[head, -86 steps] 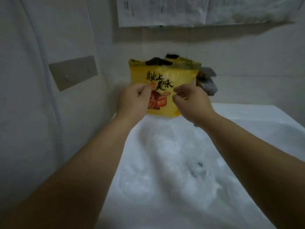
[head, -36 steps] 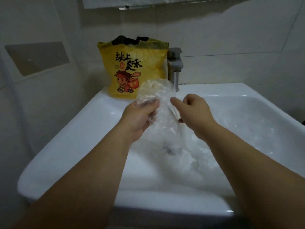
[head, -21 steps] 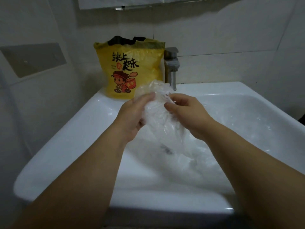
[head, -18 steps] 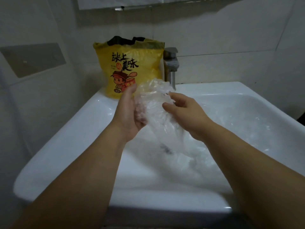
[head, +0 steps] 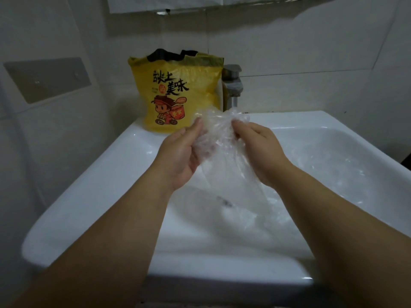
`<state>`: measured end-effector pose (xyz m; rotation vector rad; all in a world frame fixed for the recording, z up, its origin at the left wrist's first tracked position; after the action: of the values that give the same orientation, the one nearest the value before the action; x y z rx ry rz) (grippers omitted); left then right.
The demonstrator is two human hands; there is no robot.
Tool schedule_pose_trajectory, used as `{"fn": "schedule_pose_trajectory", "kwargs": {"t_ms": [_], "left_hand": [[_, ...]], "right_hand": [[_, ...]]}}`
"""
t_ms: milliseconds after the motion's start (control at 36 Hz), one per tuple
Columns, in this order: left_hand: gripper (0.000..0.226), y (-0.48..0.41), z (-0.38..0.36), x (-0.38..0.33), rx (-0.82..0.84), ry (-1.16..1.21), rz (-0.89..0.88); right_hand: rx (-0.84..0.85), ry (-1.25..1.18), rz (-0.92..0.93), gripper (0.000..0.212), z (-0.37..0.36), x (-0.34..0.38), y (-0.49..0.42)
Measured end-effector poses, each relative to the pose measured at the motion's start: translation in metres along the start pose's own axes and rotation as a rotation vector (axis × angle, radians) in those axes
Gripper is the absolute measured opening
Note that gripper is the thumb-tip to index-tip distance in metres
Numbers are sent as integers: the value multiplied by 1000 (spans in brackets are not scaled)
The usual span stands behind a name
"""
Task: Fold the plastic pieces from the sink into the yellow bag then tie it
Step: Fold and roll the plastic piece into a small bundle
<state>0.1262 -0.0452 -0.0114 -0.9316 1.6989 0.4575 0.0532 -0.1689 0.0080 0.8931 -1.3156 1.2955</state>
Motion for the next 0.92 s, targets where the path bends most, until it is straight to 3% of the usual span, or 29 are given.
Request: {"fn": "schedule_pose_trajectory", "kwargs": {"t_ms": [111,167,250,361,417,472,528,583,639,722,750,778,861,917], "left_hand": [[43,3,-1,4,-38,-161,48],[54,3,-1,4,-26,-173,67],[72,3,-2,4,45,-93,122],[62,3,9,1,77,-83,196],[35,3,23,-2,-57,-206,169],[23,4,47,-8,-321,-361,89],[35,7,64,-13,-497,-361,15],[59,12,68,-14,-521,-303,39],[77,12,58,-7,-408,-220,170],[105,12,36,13,-168,-141,417],[105,12,31,20,-105,-115,473],[94,10,30,24,-65,-90,489],[29,-2,36,20,-104,-47,314],[11,-6,38,13,-129,38,190]], "right_hand": [[43,-93,-11,26,-3,-6,-4],[34,-70,-31,27,-2,-7,-4],[-45,29,-75,33,4,-8,-4],[-156,56,-76,25,20,-5,-3],[-127,58,-91,23,23,-7,-4],[-73,46,-127,20,21,-11,-5],[-67,73,-143,25,19,-12,-5],[-88,67,-117,28,18,-13,-6],[-96,10,-71,14,19,-13,-8],[-104,-65,-5,23,21,-11,-10],[-87,-85,8,25,20,-11,-10],[-63,-104,12,27,17,-10,-9],[-21,-99,4,31,11,-11,-9],[-30,-71,-19,43,9,-13,-8]]}}
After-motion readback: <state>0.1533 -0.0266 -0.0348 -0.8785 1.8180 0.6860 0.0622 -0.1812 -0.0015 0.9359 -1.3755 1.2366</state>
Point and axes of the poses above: each hand's wrist, its own y-axis away from the middle knuckle, its own z-axis out of the back of the hand, x = y × z, the point moved 6 cm from there along -y, towards the middle knuckle, and after that the axes turned 14 degrees about x, right-handed, at the moved point
